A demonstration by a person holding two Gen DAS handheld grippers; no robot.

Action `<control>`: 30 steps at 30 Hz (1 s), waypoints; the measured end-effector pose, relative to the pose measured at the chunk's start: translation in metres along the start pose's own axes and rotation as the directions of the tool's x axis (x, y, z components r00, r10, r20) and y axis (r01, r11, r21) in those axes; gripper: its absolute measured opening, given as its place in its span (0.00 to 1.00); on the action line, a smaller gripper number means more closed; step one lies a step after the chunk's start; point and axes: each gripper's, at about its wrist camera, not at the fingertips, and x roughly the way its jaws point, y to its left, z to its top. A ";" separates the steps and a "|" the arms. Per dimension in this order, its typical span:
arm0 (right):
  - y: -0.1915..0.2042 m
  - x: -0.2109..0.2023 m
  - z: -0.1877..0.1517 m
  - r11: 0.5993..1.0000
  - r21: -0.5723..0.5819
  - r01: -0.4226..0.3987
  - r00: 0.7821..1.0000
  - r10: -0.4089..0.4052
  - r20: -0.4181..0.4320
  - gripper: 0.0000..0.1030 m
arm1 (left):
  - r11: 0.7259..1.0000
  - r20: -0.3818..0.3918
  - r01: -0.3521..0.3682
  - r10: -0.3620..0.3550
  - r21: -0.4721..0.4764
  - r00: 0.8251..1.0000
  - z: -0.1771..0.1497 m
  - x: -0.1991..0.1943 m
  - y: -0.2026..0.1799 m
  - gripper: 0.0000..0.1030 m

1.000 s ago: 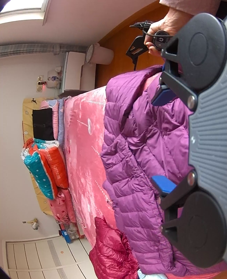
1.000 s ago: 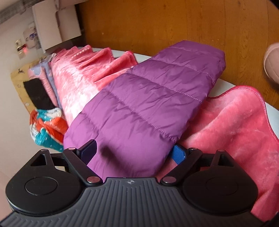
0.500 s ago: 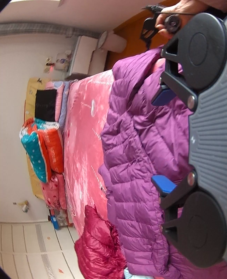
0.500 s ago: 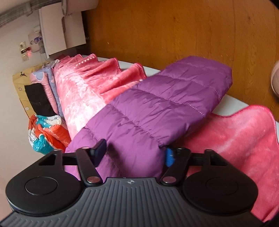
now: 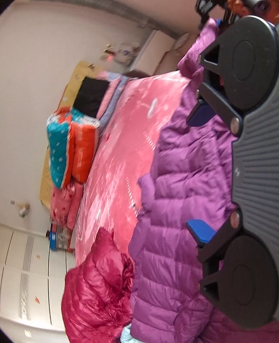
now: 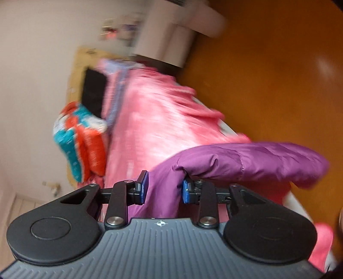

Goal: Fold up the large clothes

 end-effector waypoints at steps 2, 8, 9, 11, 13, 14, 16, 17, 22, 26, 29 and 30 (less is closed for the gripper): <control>0.027 -0.002 0.000 0.997 -0.069 -0.040 0.999 0.040 -0.007 0.39 | 0.999 0.019 -0.016 0.017 -0.028 1.000 0.006 0.005 0.012 0.91; 0.108 -0.010 -0.006 0.945 -0.299 -0.135 0.991 0.133 -0.027 0.36 | 0.994 0.075 -0.062 0.068 -0.088 0.995 0.023 0.012 0.049 0.91; 0.122 -0.010 -0.009 0.928 -0.340 -0.151 0.988 0.149 -0.033 0.36 | 0.992 0.082 -0.073 0.082 -0.100 0.993 0.026 0.012 0.056 0.91; 0.147 -0.011 -0.016 0.888 -0.426 -0.174 0.984 0.170 -0.047 0.34 | 0.987 0.095 -0.093 0.105 -0.129 0.990 0.029 0.012 0.072 0.91; 0.175 -0.009 -0.030 0.837 -0.507 -0.207 0.978 0.195 -0.078 0.33 | 0.982 0.103 -0.121 0.137 -0.148 0.985 0.031 0.012 0.085 0.91; 0.185 -0.009 -0.038 0.810 -0.541 -0.224 0.974 0.207 -0.095 0.33 | 0.979 0.106 -0.134 0.151 -0.151 0.983 0.032 0.012 0.090 0.91; 0.208 -0.007 -0.058 0.752 -0.607 -0.259 0.965 0.227 -0.130 0.32 | 0.973 0.115 -0.167 0.186 -0.159 0.976 0.034 0.011 0.104 0.91; 0.219 -0.005 -0.072 0.719 -0.636 -0.281 0.959 0.238 -0.154 0.32 | 0.970 0.118 -0.179 0.199 -0.164 0.973 0.035 0.011 0.109 0.91; 0.258 0.010 -0.136 0.581 -0.700 -0.415 0.910 0.280 -0.307 0.31 | 0.947 0.127 -0.239 0.270 -0.216 0.955 0.037 0.006 0.145 0.91; 0.270 0.034 -0.195 0.522 -0.679 -0.517 0.853 0.247 -0.460 0.31 | 0.919 0.117 -0.265 0.309 -0.293 0.944 0.037 0.003 0.174 0.91; 0.267 0.056 -0.234 0.466 -0.675 -0.572 0.810 0.189 -0.556 0.31 | 0.897 0.112 -0.271 0.326 -0.348 0.939 0.036 -0.001 0.196 0.91; 0.260 0.062 -0.250 0.445 -0.675 -0.588 0.794 0.157 -0.588 0.31 | 0.891 0.113 -0.272 0.332 -0.363 0.937 0.035 -0.002 0.203 0.91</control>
